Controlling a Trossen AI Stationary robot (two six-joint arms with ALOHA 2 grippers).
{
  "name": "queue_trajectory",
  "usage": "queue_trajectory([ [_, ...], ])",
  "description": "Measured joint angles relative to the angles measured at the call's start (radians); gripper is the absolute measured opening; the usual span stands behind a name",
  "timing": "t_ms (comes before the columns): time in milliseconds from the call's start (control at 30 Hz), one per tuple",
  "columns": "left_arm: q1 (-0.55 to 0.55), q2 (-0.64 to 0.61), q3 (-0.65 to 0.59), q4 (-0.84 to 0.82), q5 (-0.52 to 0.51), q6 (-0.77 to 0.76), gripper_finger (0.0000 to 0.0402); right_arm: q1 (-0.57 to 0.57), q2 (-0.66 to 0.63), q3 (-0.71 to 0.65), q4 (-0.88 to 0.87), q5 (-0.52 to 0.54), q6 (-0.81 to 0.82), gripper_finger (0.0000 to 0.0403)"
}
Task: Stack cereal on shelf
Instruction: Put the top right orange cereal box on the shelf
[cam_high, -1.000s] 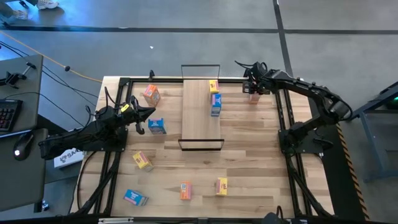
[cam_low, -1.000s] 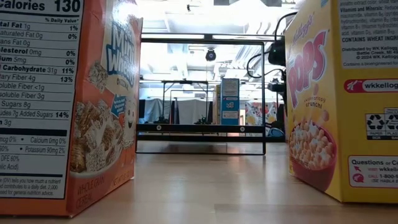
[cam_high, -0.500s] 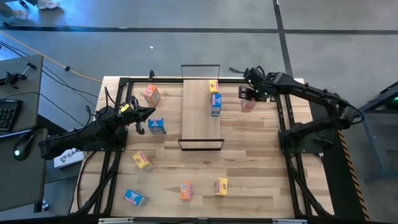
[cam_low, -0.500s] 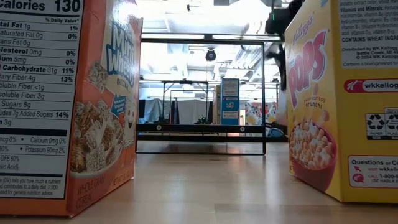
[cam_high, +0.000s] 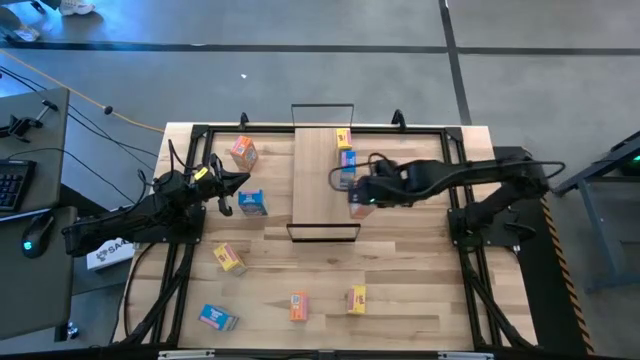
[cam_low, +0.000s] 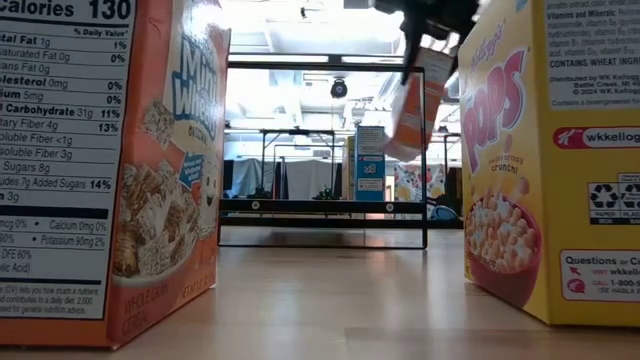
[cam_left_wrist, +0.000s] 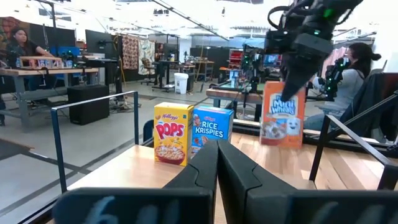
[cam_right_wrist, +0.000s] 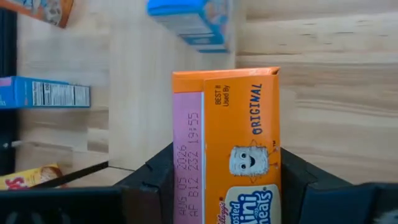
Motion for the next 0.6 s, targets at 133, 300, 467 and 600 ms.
queue_trajectory([
  [133, 0.0, 0.0, 0.0, 0.0, 0.0, -0.003, 0.0001, -0.006, 0.108, 0.089, -0.056, 0.029, -0.026, 0.0158],
  [300, 0.0, 0.0, 0.0, 0.0, 0.0, -0.003, 0.0001, -0.039, 0.2, 0.162, -0.075, 0.044, -0.062, 0.0158],
  [467, 0.0, 0.0, 0.0, 0.0, 0.0, -0.003, 0.0001, -0.059, 0.244, 0.175, -0.048, 0.044, -0.079, 0.0158],
  [600, 0.0, 0.0, 0.0, -0.001, 0.0, -0.003, 0.0001, -0.07, 0.255, 0.174, -0.049, 0.057, -0.078, 0.0158],
])
